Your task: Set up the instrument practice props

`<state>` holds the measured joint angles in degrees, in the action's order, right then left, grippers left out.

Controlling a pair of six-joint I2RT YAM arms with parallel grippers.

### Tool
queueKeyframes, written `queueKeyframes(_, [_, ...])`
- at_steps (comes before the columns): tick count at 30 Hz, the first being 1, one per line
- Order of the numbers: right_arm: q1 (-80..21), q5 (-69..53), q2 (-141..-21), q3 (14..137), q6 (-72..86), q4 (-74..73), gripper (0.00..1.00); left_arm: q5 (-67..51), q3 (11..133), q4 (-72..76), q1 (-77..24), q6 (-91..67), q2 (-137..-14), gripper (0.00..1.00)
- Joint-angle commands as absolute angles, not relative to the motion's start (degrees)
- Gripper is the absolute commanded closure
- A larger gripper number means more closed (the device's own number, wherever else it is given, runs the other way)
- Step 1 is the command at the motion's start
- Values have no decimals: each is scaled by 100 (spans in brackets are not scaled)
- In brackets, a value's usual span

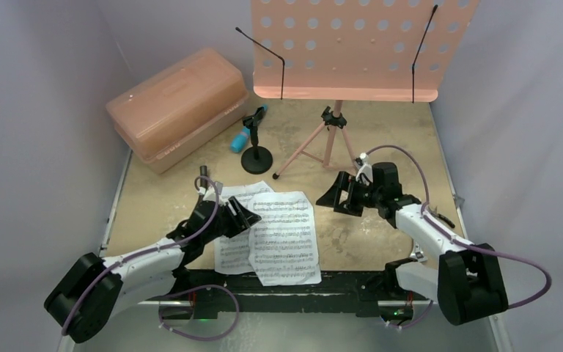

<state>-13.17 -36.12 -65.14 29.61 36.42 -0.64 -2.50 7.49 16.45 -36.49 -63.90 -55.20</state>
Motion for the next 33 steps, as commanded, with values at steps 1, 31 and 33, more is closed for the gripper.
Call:
queueKeyframes(1, [-1497,-3550,-6627,2799,3550,199,3,-496,719,2404,-3632,-6447,-5873,44])
queueKeyframes(31, [-2018,-3652,-7710,2854,3460,630,12,-2058,1509,5230,-3623,-6675,-8533,55])
queueKeyframes(33, [-2021,-3672,-7724,2856,3455,645,12,-2231,1619,5431,-3636,-6703,-8822,57])
